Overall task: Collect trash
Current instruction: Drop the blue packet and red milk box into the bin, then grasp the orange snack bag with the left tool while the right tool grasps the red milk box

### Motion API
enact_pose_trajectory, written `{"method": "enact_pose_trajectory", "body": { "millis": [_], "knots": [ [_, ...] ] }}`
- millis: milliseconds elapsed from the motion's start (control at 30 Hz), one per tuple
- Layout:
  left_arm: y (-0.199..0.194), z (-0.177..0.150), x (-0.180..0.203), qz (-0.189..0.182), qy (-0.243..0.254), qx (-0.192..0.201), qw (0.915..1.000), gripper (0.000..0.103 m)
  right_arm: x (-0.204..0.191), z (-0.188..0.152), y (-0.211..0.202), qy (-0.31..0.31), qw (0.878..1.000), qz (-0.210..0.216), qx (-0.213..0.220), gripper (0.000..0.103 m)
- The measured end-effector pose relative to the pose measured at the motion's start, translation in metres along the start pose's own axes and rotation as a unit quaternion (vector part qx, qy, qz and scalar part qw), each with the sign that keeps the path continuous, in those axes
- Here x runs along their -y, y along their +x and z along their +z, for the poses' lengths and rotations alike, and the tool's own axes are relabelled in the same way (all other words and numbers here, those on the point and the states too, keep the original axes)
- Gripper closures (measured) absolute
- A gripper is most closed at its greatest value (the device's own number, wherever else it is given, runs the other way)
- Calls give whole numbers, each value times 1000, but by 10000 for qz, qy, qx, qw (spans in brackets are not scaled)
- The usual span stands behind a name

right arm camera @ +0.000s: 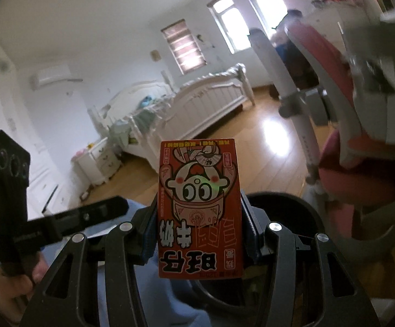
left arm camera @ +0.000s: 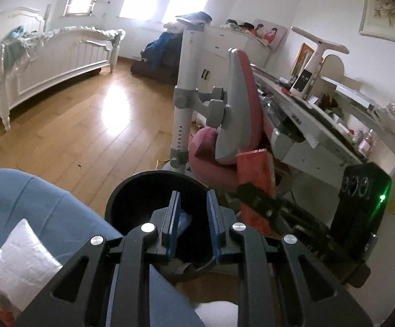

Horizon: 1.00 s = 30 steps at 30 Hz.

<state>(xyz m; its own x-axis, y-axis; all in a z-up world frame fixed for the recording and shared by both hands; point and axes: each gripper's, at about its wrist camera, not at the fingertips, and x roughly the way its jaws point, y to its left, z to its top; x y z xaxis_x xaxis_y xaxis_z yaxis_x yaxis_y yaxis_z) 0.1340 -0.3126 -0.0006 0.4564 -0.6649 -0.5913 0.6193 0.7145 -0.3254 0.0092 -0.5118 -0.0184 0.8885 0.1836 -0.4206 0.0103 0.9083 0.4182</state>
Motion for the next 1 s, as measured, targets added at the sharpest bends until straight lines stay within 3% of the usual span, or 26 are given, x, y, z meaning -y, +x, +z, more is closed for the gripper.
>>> {"method": "enact_pose_trajectory", "body": {
  "millis": [67, 233, 267, 300, 333, 367, 400, 433, 467, 500, 767, 1000],
  "knots": [
    [14, 1, -3, 23, -4, -95, 10000, 94, 10, -2, 11, 112, 9999, -15, -86, 52],
    [37, 4, -10, 135, -69, -317, 9994, 94, 33, -11, 44, 256, 9984, -192, -466, 51],
    [37, 4, -9, 204, -66, -330, 9992, 91, 35, -12, 48, 275, 9978, -263, -538, 46],
    [37, 4, -9, 240, -48, -331, 9992, 90, 39, -13, 55, 312, 9970, -304, -642, 30],
    [35, 3, -8, 275, -18, -345, 9990, 90, 42, -15, 57, 352, 9968, -349, -625, 22],
    [33, 2, -7, 329, 21, -372, 9988, 81, 42, -16, 56, 372, 9969, -386, -571, 15],
    [29, 0, -7, 391, 46, -387, 9985, 58, 43, -18, 54, 390, 9971, -390, -533, 15],
    [27, 1, -6, 451, 48, -371, 9983, 43, 42, -20, 53, 397, 9971, -375, -535, 15],
    [17, -2, -7, 557, 30, -227, 9982, 21, 43, -21, 53, 401, 9971, -365, -541, 15],
    [8, -4, -8, 653, 21, -73, 9978, 14, 43, -23, 52, 416, 9972, -320, -539, 15],
    [-61, -33, -23, 983, -92, -58, 9951, 14, -13, -32, 33, 151, 9971, 251, -700, 15],
    [-152, -82, -71, 1718, -606, 88, 9832, 14, -104, -36, 26, -486, 9871, 1068, -1086, 15]
  ]
}}
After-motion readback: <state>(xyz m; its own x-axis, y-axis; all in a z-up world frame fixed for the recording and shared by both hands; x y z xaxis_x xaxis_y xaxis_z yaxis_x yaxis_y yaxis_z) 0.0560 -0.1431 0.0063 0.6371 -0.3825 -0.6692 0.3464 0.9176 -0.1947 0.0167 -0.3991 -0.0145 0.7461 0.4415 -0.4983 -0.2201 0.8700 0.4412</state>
